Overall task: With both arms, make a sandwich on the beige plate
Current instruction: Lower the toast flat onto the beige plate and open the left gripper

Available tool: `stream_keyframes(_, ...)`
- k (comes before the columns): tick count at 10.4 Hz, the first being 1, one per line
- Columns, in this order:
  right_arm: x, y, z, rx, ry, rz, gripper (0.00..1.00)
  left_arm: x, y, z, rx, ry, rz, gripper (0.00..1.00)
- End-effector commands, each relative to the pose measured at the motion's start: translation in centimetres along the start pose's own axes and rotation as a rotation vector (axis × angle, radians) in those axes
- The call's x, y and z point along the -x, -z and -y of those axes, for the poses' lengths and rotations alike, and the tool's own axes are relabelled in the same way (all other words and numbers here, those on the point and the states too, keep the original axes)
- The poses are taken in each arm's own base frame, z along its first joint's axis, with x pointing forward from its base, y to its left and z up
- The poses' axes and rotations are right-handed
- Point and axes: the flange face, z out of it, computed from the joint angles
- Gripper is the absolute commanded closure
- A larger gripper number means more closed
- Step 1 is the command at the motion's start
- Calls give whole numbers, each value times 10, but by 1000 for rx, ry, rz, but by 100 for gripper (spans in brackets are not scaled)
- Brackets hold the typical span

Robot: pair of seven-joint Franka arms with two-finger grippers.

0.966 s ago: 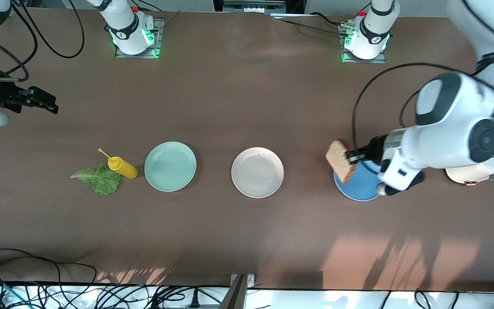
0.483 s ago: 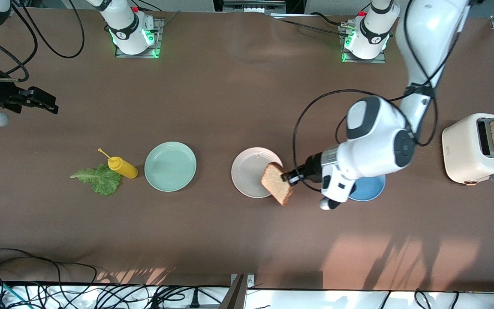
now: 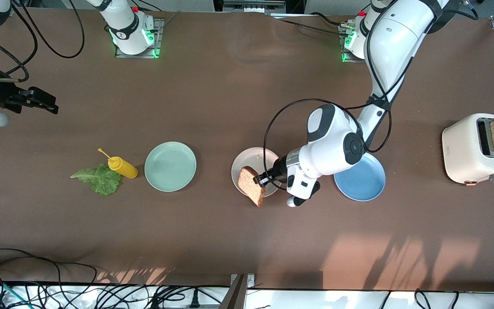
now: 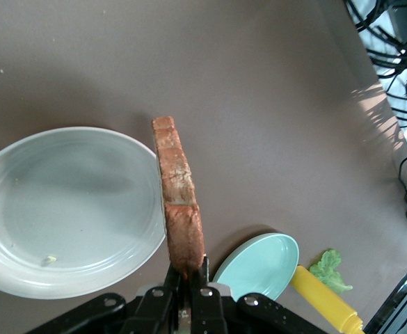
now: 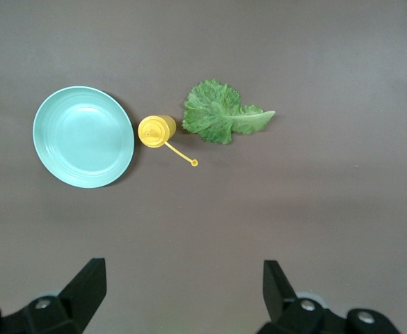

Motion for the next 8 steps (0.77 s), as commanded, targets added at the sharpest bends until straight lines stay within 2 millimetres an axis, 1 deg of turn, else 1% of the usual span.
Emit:
stream_keyframes(1,-3,3,0,-15,-15,-2,0,2,-7,5,6,15,15,100)
stream_keyframes(2,-5,-2,-1,-13,-19,7,0,4,-13,7,-2,15,21,100)
stream_keyframes(3,-6,-1,-6,-15,-29,5,0,5,-18,11,-11,17,27,100)
stream_keyframes(4,-6,-1,-7,-15,-32,4,0,10,-23,10,-19,12,32,100)
stream_keyframes(6,-6,-2,-5,-15,-29,10,0,11,-28,12,-24,9,37,100)
stream_keyframes(8,-7,-4,-10,-14,-32,11,0,12,-35,18,-40,14,44,100)
